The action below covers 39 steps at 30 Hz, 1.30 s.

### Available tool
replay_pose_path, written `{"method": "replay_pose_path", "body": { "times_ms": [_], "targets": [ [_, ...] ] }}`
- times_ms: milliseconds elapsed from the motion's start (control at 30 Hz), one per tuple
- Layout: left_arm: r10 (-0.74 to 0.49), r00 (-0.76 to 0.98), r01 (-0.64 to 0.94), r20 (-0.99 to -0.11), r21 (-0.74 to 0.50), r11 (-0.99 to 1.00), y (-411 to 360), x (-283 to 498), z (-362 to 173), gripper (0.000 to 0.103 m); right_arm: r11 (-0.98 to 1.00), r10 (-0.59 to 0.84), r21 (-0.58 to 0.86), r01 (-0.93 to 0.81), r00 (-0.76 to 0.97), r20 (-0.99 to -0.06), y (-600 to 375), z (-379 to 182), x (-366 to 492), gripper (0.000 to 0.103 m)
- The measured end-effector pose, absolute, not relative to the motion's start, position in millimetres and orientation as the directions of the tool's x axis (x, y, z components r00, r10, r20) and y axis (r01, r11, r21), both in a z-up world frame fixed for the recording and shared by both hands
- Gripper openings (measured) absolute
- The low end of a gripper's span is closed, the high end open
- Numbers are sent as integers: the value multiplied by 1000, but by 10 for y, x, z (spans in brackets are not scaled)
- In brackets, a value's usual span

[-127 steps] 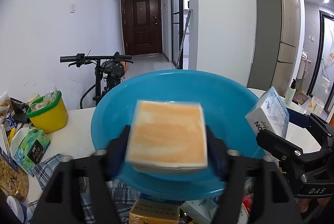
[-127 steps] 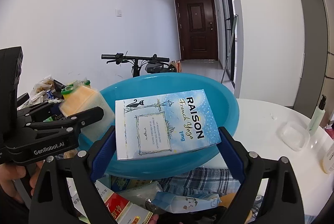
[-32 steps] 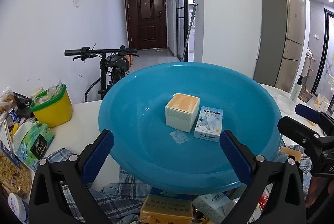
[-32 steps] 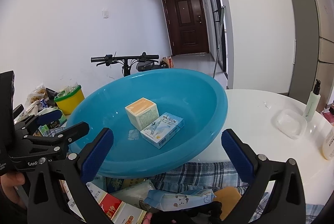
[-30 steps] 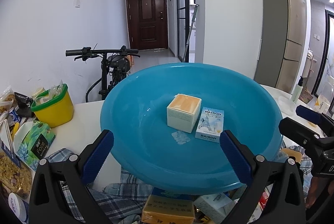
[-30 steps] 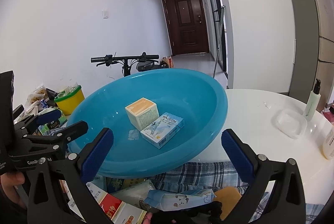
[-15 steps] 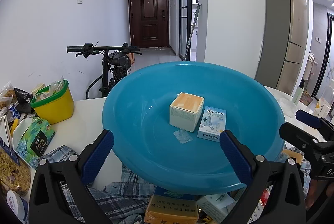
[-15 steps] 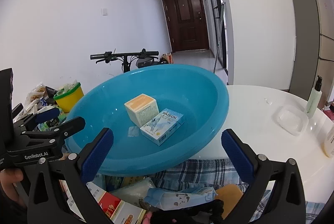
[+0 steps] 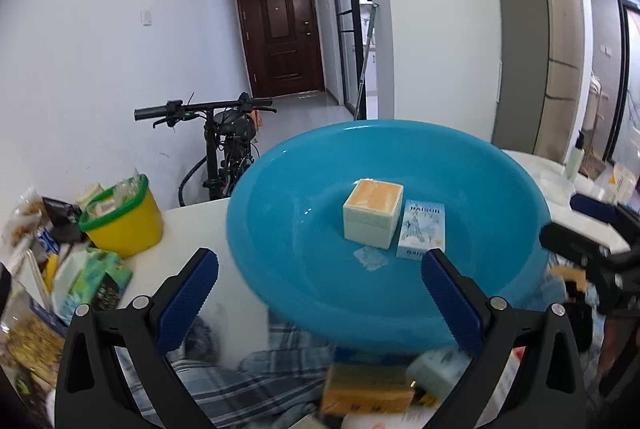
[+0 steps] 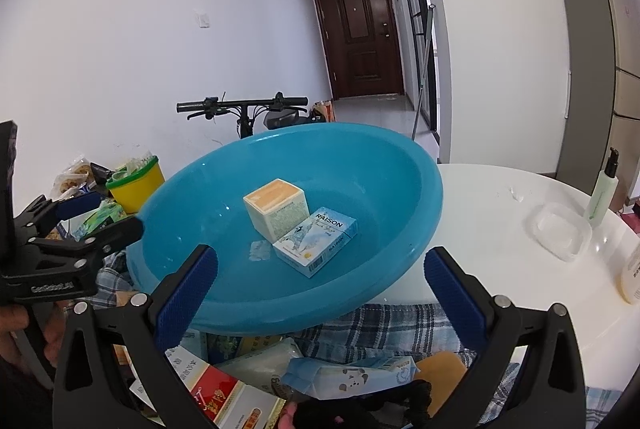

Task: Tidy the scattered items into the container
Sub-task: 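Move both tools back toward the remaining items on the shirt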

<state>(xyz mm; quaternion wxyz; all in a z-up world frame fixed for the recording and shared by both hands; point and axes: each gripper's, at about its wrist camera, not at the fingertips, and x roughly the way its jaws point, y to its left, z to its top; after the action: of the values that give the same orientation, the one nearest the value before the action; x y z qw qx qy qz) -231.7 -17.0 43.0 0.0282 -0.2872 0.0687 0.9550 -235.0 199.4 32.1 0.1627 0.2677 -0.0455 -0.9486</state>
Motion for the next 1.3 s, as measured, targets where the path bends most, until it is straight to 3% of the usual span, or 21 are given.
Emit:
{"method": "replay_pose_path", "body": {
  "times_ms": [133,400,700,767,833,1167,1300],
  "targets": [
    [24,-830,-125,-557,144,-982,-225,-2096,424,103,-938,-347,184,294,-799,-491,1973,334,-2331,103],
    [127,-753,-286,-645,147,-947,-135,-1953,127,103,-939,-345,179,295,-801,-490,1964,333,-2323,103],
    [153,-679,-320,-718,102,-942,-81,-2113,-222,102,-939,-344,176,295,-801,-490,1948,338,-2328,103],
    [169,-669,-329,-724,84,-941,-91,-2139,-263,91,-939,-345,174,298,-799,-493,1934,330,-2329,103],
    [195,-645,-336,-739,45,-941,-118,-2183,-300,59,-939,-345,172,299,-798,-495,1924,322,-2326,103],
    [227,-660,-345,-716,21,-938,-134,-2117,-215,57,-929,-370,174,328,-789,-491,1914,351,-2304,103],
    [228,-667,-331,-709,9,-943,-187,-2101,-189,57,-842,-516,167,513,-676,-526,1821,359,-2308,103]
  ]
}}
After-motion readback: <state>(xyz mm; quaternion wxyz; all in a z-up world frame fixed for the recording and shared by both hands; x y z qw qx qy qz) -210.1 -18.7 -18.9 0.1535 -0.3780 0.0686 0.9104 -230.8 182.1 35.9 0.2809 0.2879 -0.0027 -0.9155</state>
